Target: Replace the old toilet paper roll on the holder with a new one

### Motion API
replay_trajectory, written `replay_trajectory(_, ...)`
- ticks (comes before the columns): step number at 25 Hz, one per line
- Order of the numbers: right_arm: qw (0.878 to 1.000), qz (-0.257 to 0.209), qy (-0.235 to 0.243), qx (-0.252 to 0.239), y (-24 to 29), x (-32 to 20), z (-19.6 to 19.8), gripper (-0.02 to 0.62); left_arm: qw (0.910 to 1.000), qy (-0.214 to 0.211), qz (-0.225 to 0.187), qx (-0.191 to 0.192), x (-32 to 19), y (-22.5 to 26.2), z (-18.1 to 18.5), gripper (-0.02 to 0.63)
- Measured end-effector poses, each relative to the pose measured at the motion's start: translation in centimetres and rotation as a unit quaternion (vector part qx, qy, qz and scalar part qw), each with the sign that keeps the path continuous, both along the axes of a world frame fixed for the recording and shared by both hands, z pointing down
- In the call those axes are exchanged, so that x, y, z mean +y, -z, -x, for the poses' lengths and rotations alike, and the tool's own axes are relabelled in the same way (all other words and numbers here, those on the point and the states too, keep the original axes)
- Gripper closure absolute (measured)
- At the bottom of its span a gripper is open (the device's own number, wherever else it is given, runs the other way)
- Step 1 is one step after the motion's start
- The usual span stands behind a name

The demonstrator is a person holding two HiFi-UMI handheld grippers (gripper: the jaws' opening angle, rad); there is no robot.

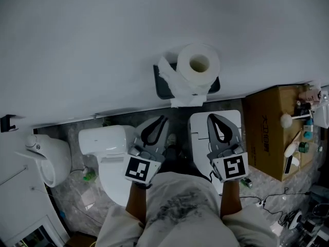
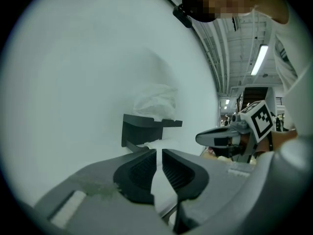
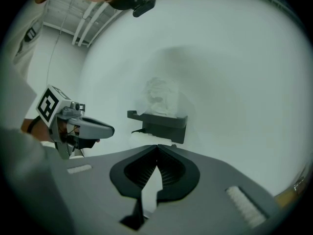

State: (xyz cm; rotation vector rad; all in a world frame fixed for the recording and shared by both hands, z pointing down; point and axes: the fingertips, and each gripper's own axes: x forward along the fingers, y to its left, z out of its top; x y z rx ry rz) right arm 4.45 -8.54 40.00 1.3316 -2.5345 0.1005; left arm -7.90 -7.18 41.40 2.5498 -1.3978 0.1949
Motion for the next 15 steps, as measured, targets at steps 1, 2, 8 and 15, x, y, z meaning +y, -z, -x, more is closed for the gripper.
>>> replay_trajectory(1, 1.0, 0.0, -0.001, 0.001, -0.3, -0.3, 0.0, 0.594, 1.0, -0.002, 0.0, -0.001, -0.3, -0.3, -0.1, 0.576)
replay_trajectory(2, 1.0, 0.001, -0.003, 0.001, -0.6, -0.7, 0.0, 0.594, 1.0, -0.004, 0.001, -0.003, -0.7, -0.6, -0.1, 0.568)
replay_trajectory(8, 1.0, 0.001, -0.008, -0.001, -1.4, -2.1, 0.1, 0.594, 0.9998, -0.015, -0.006, -0.008, -2.2, -1.3, -0.5, 0.541)
replay_trajectory(15, 1.0, -0.011, -0.013, -0.006, -1.8, -3.9, 0.3, 0.594, 0.9996, -0.026, -0.007, -0.009, -3.2, -2.1, -1.1, 0.502)
